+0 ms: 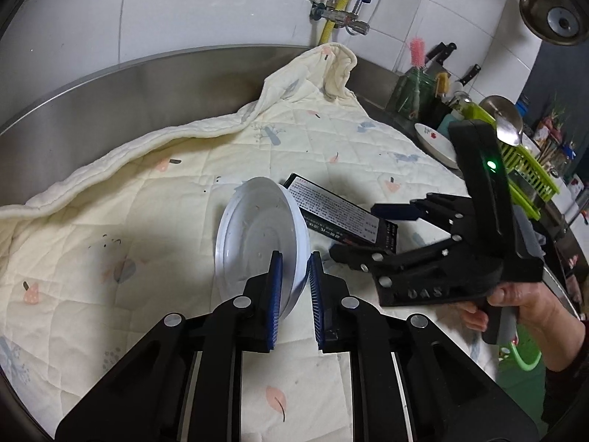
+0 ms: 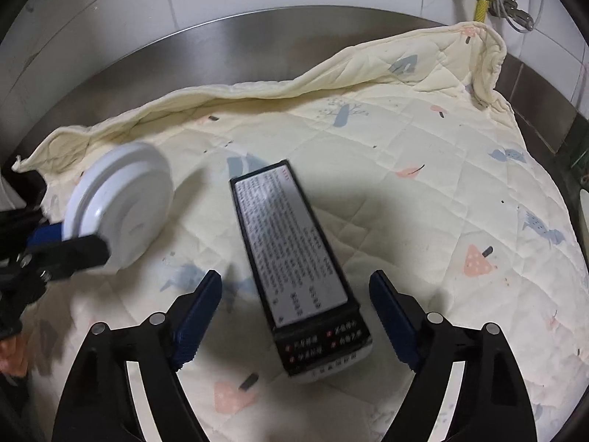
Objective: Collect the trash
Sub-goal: 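Grasp the black box with the right tool while the left tool grasps the white lid, then carry the white lid and black box over the green basket and release both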
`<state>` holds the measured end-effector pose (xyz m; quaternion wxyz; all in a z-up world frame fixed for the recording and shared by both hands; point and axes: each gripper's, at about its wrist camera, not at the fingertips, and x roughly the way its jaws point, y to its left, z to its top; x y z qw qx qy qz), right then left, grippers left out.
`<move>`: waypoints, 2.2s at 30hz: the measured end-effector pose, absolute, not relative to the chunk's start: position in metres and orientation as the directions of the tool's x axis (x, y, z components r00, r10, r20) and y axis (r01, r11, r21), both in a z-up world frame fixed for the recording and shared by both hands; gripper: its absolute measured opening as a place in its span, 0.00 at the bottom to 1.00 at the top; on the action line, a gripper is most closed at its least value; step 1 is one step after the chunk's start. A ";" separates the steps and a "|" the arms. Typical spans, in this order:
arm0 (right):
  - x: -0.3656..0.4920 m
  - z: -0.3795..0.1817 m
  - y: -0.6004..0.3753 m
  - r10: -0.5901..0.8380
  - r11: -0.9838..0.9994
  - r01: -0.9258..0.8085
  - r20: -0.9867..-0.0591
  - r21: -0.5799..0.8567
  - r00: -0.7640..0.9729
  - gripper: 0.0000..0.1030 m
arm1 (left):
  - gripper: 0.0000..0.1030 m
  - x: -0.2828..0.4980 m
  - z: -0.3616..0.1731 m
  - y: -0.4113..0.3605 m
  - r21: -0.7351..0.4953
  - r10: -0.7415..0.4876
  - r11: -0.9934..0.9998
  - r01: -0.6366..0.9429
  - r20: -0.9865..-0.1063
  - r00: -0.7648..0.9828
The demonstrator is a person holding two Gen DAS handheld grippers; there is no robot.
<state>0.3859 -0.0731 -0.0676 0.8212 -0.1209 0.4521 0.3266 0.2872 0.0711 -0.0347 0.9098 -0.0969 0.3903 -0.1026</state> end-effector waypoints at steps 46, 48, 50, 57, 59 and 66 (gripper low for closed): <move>0.214 -0.014 -0.257 0.302 0.942 -0.301 -0.768 0.149 0.566 0.44 | 0.09 0.227 -0.004 -0.035 -0.381 -0.541 0.841 0.384 -0.615 0.574; 0.207 -0.013 -0.267 0.290 0.949 -0.278 -0.766 0.150 0.574 0.44 | 0.09 0.221 0.000 -0.049 -0.390 -0.566 0.824 0.412 -0.608 0.557; 0.198 -0.011 -0.280 0.270 0.957 -0.249 -0.762 0.147 0.588 0.44 | 0.09 0.217 0.004 -0.063 -0.385 -0.581 0.812 0.439 -0.605 0.544; 0.163 -0.008 -0.348 0.153 0.988 -0.117 -0.768 0.102 0.622 0.44 | 0.09 0.202 0.016 -0.121 -0.388 -0.653 0.746 0.541 -0.587 0.479; 0.151 -0.010 -0.374 0.101 0.995 -0.059 -0.775 0.083 0.624 0.44 | 0.09 0.198 0.018 -0.136 -0.386 -0.666 0.731 0.563 -0.585 0.463; 0.127 -0.030 -0.441 -0.038 0.993 0.110 -0.804 0.034 0.593 0.44 | 0.09 0.187 0.019 -0.190 -0.385 -0.703 0.676 0.628 -0.590 0.396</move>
